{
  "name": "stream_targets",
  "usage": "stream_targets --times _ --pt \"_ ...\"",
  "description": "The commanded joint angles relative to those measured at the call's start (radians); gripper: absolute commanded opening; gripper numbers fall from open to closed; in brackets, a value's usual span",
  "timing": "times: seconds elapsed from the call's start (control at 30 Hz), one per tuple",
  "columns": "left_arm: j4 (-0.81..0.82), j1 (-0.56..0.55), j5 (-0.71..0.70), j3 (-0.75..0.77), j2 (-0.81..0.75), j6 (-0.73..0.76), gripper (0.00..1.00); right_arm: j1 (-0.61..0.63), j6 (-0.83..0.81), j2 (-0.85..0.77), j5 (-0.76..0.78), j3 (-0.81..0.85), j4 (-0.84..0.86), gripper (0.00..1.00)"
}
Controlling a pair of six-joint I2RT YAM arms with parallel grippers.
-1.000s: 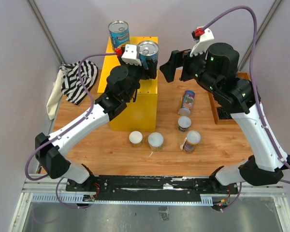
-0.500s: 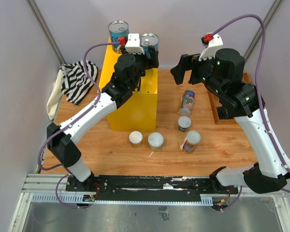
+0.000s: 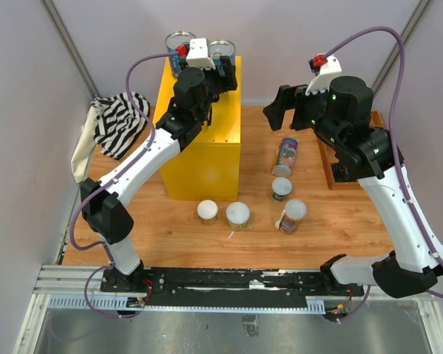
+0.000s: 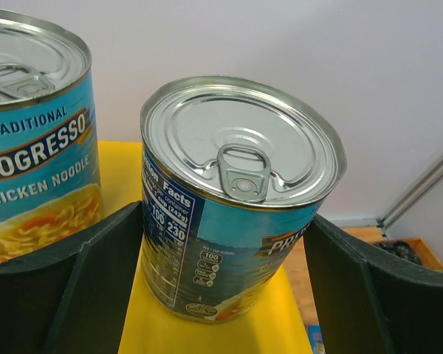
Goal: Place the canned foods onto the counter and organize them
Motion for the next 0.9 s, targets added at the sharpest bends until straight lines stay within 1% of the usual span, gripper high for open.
stream_targets --times 0.0,0.17,0.4,0.87 --pt "-0.094 0.033 0.015 0.073 0.070 -0.041 0.59 -0.024 0.006 -0.017 -0.014 -0.018 0.036 0.98" --pt "-0.124 0.045 0.038 0.148 0.132 -0.043 0.59 -0.031 0.003 -0.019 -0.016 -0.017 0.036 0.98" --pt "-0.150 0.051 0.058 0.213 0.190 -0.047 0.61 -0.041 0.002 -0.019 -0.017 -0.018 0.031 0.99" --pt "-0.151 0.076 0.066 0.232 0.231 -0.064 0.62 -0.057 -0.002 -0.014 -0.022 -0.027 0.027 0.99"
